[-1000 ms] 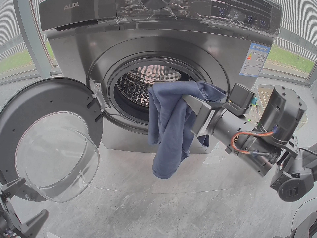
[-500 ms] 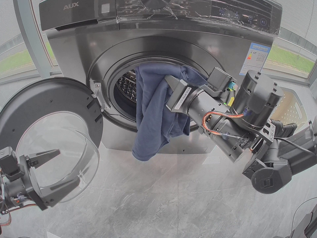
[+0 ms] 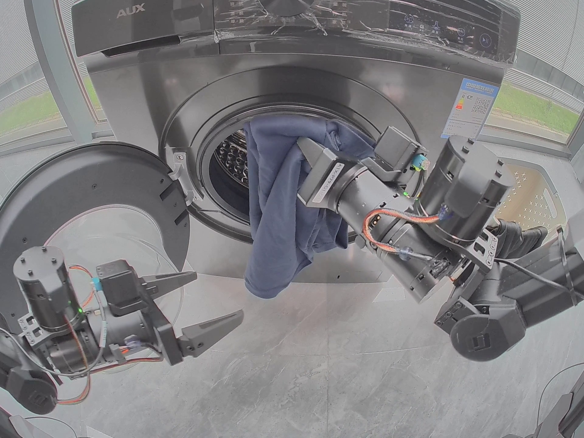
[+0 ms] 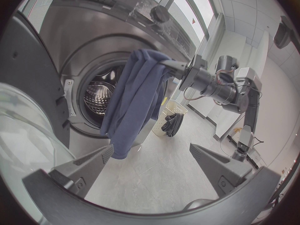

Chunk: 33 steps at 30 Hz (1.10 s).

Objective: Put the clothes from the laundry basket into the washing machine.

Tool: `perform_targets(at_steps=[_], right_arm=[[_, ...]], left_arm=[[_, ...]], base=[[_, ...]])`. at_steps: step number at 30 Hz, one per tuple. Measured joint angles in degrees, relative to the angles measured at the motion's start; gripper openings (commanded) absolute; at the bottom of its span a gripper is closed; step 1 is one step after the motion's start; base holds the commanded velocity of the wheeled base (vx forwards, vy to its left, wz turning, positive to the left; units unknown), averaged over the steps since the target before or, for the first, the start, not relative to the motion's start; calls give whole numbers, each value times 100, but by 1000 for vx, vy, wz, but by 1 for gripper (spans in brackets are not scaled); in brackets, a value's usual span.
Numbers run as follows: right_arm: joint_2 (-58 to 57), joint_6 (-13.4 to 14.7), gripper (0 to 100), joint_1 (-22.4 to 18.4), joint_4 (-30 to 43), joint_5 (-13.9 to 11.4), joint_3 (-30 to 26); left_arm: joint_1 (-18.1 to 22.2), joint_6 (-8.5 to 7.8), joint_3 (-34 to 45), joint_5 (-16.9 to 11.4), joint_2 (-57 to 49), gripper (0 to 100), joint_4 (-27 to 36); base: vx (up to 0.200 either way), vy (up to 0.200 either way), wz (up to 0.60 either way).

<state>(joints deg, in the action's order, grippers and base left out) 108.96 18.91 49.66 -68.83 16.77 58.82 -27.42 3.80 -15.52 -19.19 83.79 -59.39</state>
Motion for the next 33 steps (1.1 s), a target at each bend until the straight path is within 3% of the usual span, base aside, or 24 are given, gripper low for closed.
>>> perform_targets(at_steps=[14,25,33], right_arm=[[-369,-41,0,129,-85,-33,-540],[-562,-38,0,251,-96,-50,-800],[-568,-35,0,304,-102,-52,-808]], left_arm=[[-45,5,-123,129,2472,100,-2231],[116,21,-551,301,3634,100,-2510],[151,132,-978,301,4174,100,-2739]], base=[[0,0,0],[0,0,0],[0,0,0]])
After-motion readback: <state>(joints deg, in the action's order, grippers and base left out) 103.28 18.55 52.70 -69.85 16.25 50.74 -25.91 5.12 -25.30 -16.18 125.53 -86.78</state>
